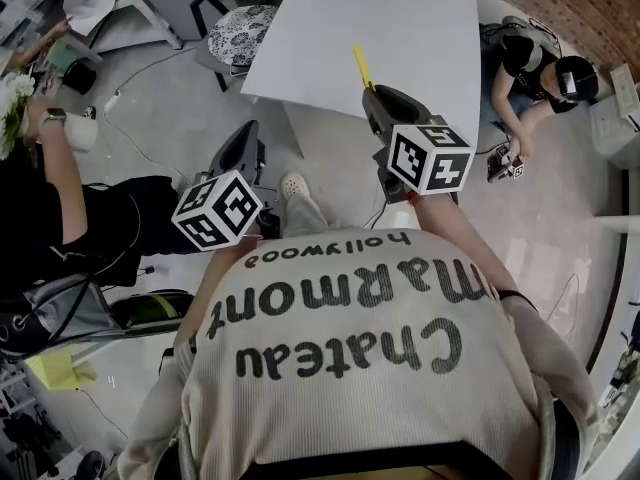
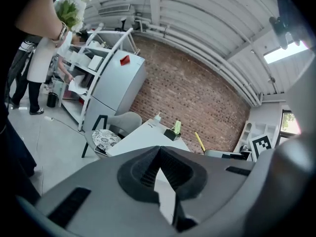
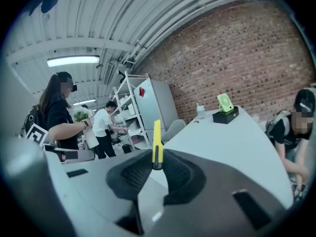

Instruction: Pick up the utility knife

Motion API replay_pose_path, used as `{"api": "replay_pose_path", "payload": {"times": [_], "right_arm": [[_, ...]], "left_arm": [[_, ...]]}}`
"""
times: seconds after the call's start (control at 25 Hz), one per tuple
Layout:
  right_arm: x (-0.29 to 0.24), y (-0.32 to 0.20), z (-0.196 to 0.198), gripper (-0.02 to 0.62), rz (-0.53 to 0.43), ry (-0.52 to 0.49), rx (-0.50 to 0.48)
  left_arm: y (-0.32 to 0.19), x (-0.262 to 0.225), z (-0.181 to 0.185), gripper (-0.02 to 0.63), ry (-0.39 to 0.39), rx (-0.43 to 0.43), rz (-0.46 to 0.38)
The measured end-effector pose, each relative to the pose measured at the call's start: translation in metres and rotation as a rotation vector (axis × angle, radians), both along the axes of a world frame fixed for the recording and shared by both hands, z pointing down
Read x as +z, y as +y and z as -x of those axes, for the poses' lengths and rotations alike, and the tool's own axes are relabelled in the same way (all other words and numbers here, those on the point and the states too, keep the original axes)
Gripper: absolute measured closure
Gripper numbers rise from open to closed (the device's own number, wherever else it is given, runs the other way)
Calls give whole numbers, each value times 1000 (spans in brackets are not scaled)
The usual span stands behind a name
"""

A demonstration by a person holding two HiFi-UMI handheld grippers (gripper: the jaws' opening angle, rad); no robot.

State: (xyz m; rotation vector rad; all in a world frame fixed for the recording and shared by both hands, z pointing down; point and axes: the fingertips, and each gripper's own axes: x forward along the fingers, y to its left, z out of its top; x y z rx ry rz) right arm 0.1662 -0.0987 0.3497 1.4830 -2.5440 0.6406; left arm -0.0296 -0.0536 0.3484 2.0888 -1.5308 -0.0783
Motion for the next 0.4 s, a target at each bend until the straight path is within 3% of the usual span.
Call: {"api": "replay_pose_path", "payload": {"times": [0.4], "right_arm": [[-5,18,3,526,-1,13,-7]], "left_arm": [[19,-7,5,605,23,-5,-5]]}}
